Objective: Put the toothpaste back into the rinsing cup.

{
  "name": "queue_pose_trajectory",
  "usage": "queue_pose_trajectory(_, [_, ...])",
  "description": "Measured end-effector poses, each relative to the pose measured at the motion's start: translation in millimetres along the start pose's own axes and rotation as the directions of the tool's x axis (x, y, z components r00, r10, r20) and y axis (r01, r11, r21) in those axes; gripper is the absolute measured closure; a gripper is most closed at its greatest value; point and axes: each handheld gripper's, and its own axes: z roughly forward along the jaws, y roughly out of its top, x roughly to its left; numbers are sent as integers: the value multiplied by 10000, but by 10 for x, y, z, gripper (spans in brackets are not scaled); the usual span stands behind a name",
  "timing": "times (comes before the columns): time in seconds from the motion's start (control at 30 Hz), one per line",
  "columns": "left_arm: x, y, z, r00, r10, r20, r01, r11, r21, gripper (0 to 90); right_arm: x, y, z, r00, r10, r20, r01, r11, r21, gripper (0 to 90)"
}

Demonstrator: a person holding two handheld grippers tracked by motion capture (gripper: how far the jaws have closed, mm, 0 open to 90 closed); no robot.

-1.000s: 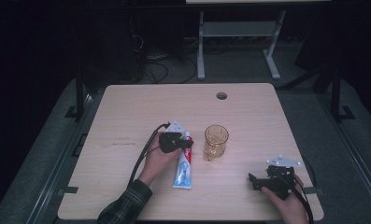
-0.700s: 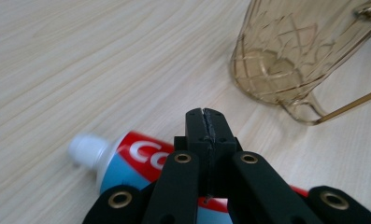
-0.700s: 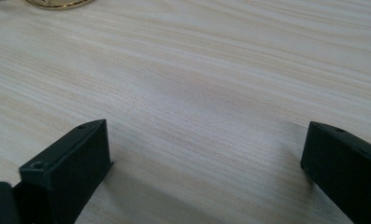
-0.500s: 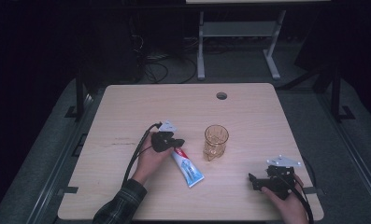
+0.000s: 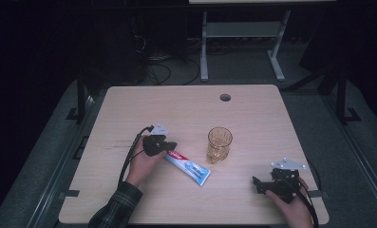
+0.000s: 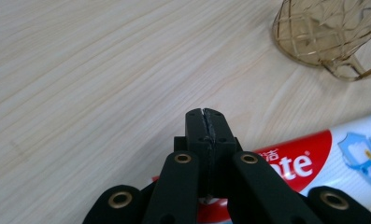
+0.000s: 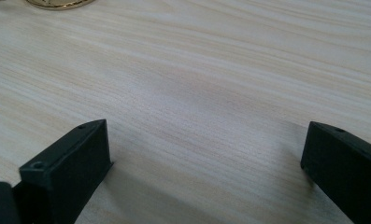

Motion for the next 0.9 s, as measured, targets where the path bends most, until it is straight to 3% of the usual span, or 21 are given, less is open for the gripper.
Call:
queue_pose_trajectory(0.63, [62, -141, -248, 9996, -38, -289, 41, 10000, 88, 900, 0, 0, 0, 10000, 2, -1, -2, 10000, 4, 7])
queue_pose_trajectory(0.77, [-59, -90, -346, 9998, 134, -141, -137, 9997, -191, 900, 0, 0, 0, 10000, 0, 0, 0, 10000, 2, 7])
queue_pose_trajectory(0.83, [-191, -61, -361, 9993, 339, 182, -334, 9991, -264, 900, 0, 0, 0, 10000, 0, 0, 0, 10000, 2, 7])
queue_pose_trajectory(0.9, [-239, -55, -351, 9986, 419, 309, -412, 9989, -245, 900, 0, 0, 0, 10000, -3, 0, 3, 10000, 0, 7])
